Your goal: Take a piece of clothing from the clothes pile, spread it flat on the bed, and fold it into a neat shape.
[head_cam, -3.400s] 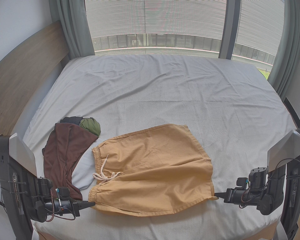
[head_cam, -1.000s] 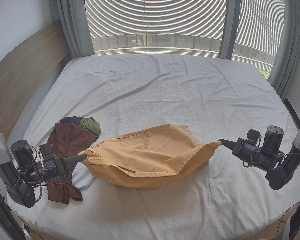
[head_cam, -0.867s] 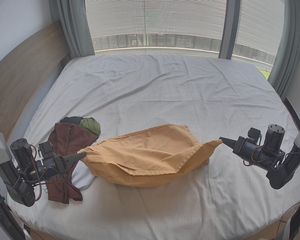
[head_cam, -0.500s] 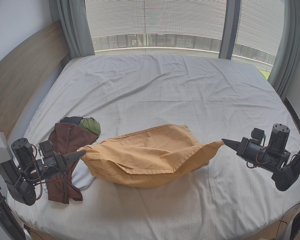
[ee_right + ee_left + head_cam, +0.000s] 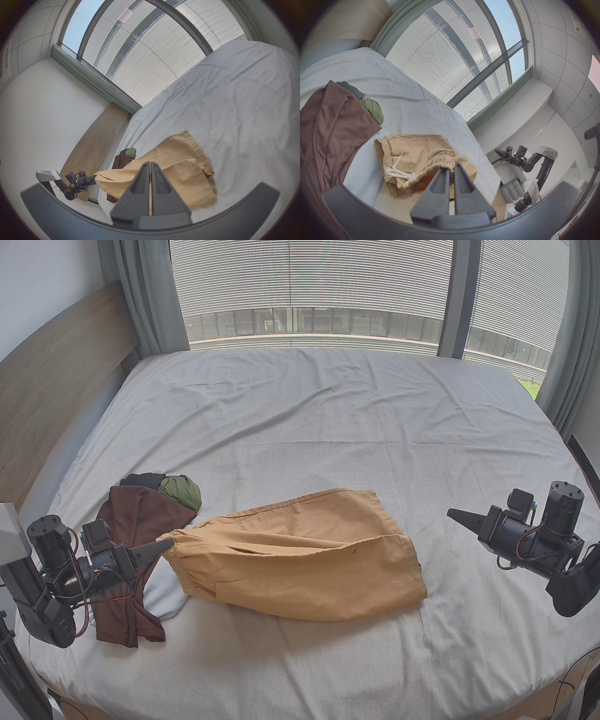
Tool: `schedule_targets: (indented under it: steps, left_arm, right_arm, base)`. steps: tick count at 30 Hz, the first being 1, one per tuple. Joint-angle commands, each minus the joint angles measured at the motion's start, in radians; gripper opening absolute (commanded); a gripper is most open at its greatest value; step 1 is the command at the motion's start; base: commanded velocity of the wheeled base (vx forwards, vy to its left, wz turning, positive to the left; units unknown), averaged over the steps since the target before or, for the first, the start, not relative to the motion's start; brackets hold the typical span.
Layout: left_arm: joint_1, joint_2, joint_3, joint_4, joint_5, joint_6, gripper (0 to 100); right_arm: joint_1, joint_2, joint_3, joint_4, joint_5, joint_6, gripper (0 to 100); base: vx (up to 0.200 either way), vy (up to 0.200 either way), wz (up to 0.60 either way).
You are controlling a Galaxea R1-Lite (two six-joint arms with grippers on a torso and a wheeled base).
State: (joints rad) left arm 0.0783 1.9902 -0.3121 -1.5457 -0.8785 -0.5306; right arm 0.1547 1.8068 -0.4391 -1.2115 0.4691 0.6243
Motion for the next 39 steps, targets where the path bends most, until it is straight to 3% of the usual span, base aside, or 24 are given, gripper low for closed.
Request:
schedule_targets:
  steps: [1,13,14,25,39]
  left_arm:
    - [0.0,0.01,-0.004,-0.001,0.0,0.0,0]
    - [-0.003,0.009,0.001,-0.001,0.0,0.0,0]
    - [-0.003,0.009,0.001,-0.001,0.0,0.0,0]
    - [-0.003,0.009,0.004,-0.001,0.0,0.0,0]
    - [-0.005,0.01,0.005,-0.001,0.0,-0.002,0]
  right_arm:
    - [-0.006,0.063,-0.015,0.0,0.0,-0.001,0]
    - [-0.024,0.315,-0.156,-0.03,-0.001,-0.015,0]
    - [-0.024,0.325,-0.171,-0.03,-0.001,-0.02,100]
    - [-0.018,0.493,-0.345,0.049,-0.001,-0.113,100]
    - [0.002,0.552,-0.401,0.052,-0.001,-0.115,100]
  base:
    - [0.0,0.0,0.0]
    - [0.0,0.0,0.0]
    - [0.0,0.0,0.0]
    - [0.0,0.0,0.0]
    - [0.0,0.0,0.0]
